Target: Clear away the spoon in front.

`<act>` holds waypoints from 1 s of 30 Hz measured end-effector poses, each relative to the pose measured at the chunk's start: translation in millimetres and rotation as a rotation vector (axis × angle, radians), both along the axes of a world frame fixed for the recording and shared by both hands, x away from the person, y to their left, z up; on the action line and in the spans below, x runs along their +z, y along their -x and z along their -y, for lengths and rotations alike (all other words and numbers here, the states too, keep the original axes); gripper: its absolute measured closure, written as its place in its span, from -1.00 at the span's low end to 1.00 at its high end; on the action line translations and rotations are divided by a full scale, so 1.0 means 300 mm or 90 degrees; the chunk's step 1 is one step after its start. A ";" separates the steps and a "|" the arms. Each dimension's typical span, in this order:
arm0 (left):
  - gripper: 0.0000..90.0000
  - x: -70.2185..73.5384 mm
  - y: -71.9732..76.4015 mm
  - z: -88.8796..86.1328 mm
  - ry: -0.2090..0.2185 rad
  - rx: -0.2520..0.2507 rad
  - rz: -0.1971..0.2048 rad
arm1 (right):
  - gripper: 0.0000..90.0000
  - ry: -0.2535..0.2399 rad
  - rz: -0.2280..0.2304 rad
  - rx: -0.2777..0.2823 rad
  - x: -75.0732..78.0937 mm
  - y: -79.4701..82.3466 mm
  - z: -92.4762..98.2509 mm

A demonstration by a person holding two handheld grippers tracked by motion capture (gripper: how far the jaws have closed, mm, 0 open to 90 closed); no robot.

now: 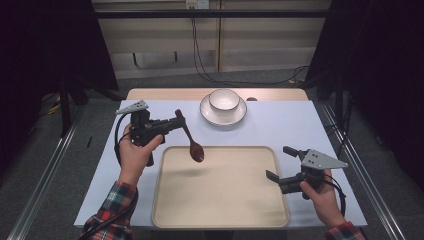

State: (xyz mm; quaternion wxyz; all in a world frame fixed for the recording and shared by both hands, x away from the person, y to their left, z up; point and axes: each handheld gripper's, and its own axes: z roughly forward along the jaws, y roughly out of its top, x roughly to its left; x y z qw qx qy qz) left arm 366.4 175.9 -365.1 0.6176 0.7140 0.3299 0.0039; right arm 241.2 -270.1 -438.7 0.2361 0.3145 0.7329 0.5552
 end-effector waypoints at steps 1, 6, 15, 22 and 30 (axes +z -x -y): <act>0.88 -0.006 0.008 -0.001 -0.001 -0.002 0.000 | -1.00 -0.001 0.001 -0.003 0.000 0.000 -0.001; 0.88 -0.021 0.023 0.001 0.003 -0.011 -0.010 | -1.00 0.002 0.000 -0.001 -0.001 -0.001 0.000; 0.88 -0.051 0.053 -0.007 0.000 -0.026 -0.029 | -1.00 -0.001 -0.004 0.001 -0.002 -0.001 -0.004; 0.88 -0.067 0.076 -0.005 -0.012 -0.041 -0.038 | -1.00 0.003 -0.004 0.002 -0.002 -0.003 -0.001; 0.88 -0.086 0.104 0.004 -0.017 -0.064 -0.057 | -1.00 0.004 -0.005 -0.004 -0.006 -0.004 -0.007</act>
